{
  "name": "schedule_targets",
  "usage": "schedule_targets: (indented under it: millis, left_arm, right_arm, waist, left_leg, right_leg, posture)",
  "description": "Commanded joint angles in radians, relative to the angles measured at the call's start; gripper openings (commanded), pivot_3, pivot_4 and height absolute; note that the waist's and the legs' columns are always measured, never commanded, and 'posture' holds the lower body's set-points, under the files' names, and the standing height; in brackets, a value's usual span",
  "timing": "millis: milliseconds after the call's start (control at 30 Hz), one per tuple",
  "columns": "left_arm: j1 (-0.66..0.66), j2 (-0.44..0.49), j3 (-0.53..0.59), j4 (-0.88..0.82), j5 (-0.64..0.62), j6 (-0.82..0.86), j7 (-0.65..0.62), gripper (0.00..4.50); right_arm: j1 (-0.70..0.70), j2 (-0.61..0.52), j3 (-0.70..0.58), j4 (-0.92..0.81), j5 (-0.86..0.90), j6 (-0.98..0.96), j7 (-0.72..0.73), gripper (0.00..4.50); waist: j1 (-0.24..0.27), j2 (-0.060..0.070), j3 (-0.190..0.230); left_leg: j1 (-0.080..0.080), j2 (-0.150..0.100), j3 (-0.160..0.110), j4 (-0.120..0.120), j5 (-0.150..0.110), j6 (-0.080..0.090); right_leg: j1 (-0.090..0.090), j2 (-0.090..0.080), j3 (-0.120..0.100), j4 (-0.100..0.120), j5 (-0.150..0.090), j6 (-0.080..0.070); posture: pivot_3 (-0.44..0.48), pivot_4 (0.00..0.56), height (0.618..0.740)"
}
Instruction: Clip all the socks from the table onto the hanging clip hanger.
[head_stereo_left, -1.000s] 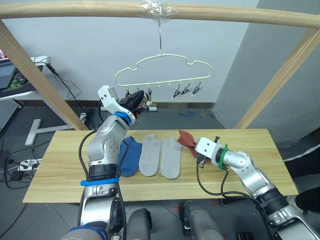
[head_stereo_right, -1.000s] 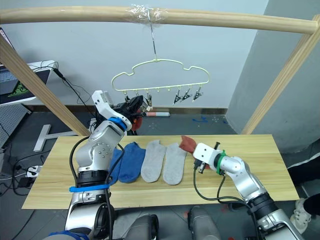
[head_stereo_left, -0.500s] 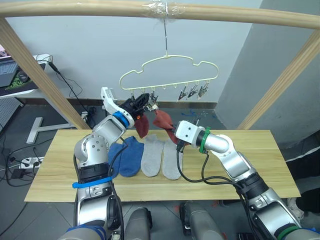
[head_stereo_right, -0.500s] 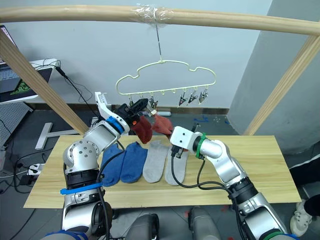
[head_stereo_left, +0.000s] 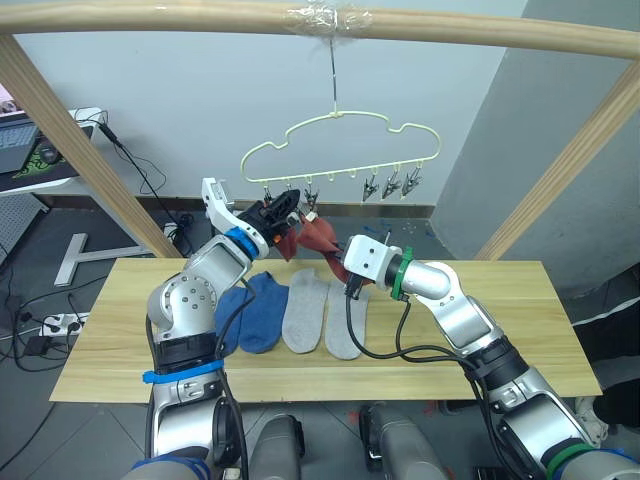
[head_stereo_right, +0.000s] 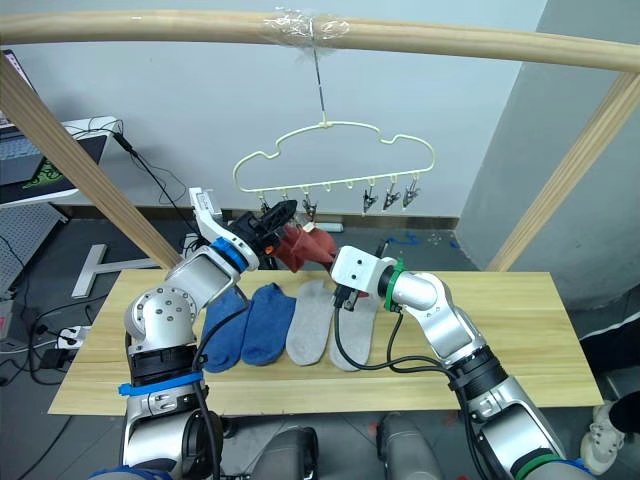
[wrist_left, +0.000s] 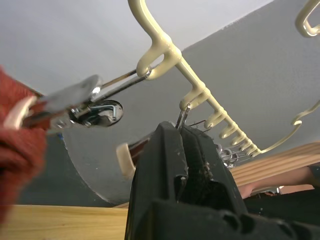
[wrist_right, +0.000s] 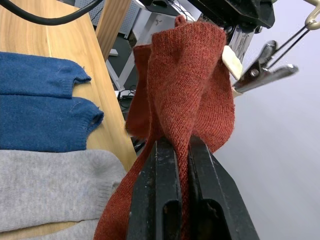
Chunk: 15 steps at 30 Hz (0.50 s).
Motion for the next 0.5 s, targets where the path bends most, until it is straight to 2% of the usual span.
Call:
schedule_targets:
  millis: [33,233,333,367,400,500]
  left_arm:
    - [0.010,0.007,0.002,-0.037,-0.025,0.009,0.000,1.49]
    - [0.023,0.012,0.029,-0.066,-0.081,0.043,0.019,3.44]
    - [0.051,0.030,0.048,-0.105,-0.134,0.085,0.028,4.33]
    - [0.068,0.039,0.057,-0.130,-0.171,0.112,0.028,4.50]
    - [0.080,0.046,0.063,-0.147,-0.199,0.130,0.030,4.50]
    - [0.106,0.064,0.077,-0.180,-0.264,0.166,0.043,4.50]
  right_arm:
    - [-0.018,0.006,-0.015,-0.024,0.005,-0.013,-0.003,0.00]
    - [-0.013,0.018,-0.013,-0.033,0.014,-0.003,0.003,0.00]
    - [0.003,0.051,-0.033,-0.050,0.079,0.060,0.031,0.00]
    - [0.011,0.071,-0.046,-0.061,0.122,0.108,0.048,0.53]
    - [0.016,0.084,-0.054,-0.070,0.151,0.142,0.060,0.72]
    - [0.023,0.103,-0.068,-0.092,0.194,0.210,0.072,1.77]
  waist:
    - [0.001,0.000,0.000]
    - [0.002,0.000,0.000]
    - [0.002,0.000,0.000]
    - [0.001,0.000,0.000]
    - [0.000,0.000,0.000]
    - [0.004,0.000,0.000]
  left_leg:
    - [0.000,0.000,0.000,0.000,0.000,0.000]
    - [-0.001,0.000,0.000,0.000,0.000,0.000]
    - [-0.001,0.000,0.000,0.000,0.000,0.000]
    - [-0.001,0.000,0.000,0.000,0.000,0.000]
    - [-0.001,0.001,-0.001,0.000,0.000,0.000]
    - [-0.002,0.002,-0.002,0.000,0.000,0.000]
  right_leg:
    - [0.000,0.000,0.000,0.000,0.000,0.000]
    - [-0.001,0.000,0.000,0.000,0.000,0.000]
    - [-0.001,0.000,0.000,0.000,0.000,0.000]
    - [-0.001,0.000,0.000,0.000,0.000,0.000]
    - [-0.001,0.000,0.000,0.000,0.000,0.000]
    - [-0.001,0.000,0.000,0.000,0.000,0.000]
  posture:
    - [-0.017,0.210,0.740]
    - [-0.019,0.211,0.740]
    - [-0.019,0.211,0.740]
    - [-0.019,0.211,0.740]
    - [-0.019,0.211,0.740]
    - [-0.019,0.211,0.740]
